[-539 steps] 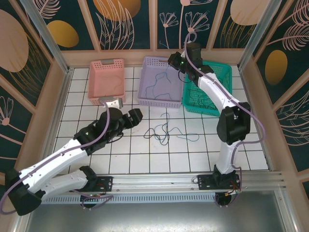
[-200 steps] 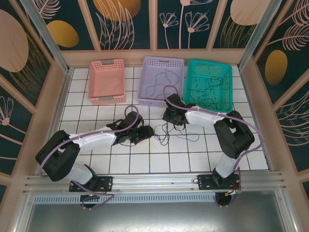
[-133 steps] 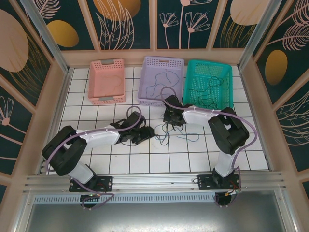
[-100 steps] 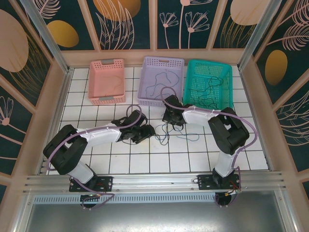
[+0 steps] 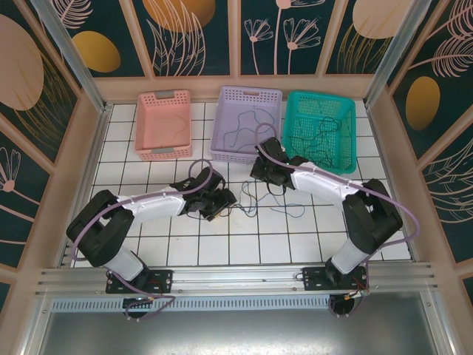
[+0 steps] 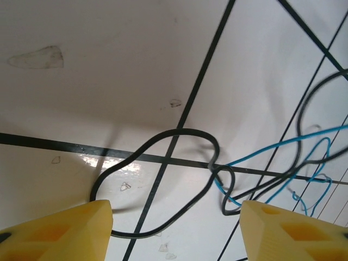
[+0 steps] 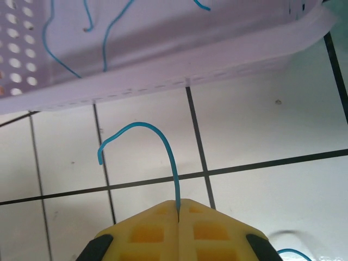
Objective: Untangle the cables
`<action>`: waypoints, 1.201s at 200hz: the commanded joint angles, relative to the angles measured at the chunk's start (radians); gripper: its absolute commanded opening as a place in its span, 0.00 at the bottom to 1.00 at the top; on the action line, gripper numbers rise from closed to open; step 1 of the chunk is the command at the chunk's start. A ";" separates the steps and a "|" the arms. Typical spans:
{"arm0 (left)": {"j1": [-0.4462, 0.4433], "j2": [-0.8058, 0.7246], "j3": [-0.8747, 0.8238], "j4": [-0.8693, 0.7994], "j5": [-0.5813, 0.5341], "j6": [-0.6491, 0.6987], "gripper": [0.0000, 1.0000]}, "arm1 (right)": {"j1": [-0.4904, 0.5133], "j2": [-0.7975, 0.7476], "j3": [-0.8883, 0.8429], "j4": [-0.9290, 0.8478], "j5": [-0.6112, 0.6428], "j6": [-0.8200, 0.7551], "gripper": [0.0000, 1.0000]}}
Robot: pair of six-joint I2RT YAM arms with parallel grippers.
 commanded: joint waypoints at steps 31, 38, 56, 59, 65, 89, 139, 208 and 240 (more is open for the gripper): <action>0.006 0.078 0.023 0.044 -0.011 -0.045 0.60 | 0.008 -0.111 -0.006 -0.073 0.024 0.030 0.00; 0.005 0.092 0.033 0.029 -0.030 -0.028 0.55 | 0.008 -0.128 -0.001 -0.083 0.028 0.029 0.00; 0.010 0.121 0.042 -0.013 -0.089 0.019 0.35 | 0.007 -0.170 0.021 -0.121 0.052 0.022 0.00; 0.010 0.123 0.042 -0.020 -0.102 0.027 0.31 | 0.007 -0.179 0.027 -0.129 0.057 0.021 0.00; 0.012 0.125 0.040 -0.028 -0.120 0.040 0.22 | 0.004 -0.194 0.037 -0.144 0.070 0.016 0.00; 0.024 0.095 0.028 -0.090 -0.201 0.083 0.00 | -0.024 -0.264 0.091 -0.203 0.112 -0.014 0.00; 0.089 -0.039 -0.061 -0.157 -0.297 0.116 0.00 | -0.177 -0.373 0.255 -0.276 0.115 -0.113 0.00; 0.155 -0.136 -0.153 -0.202 -0.342 0.144 0.00 | -0.313 -0.361 0.593 -0.248 0.137 -0.214 0.00; 0.182 -0.143 -0.164 -0.221 -0.362 0.168 0.00 | -0.327 -0.334 0.725 -0.198 0.180 -0.248 0.00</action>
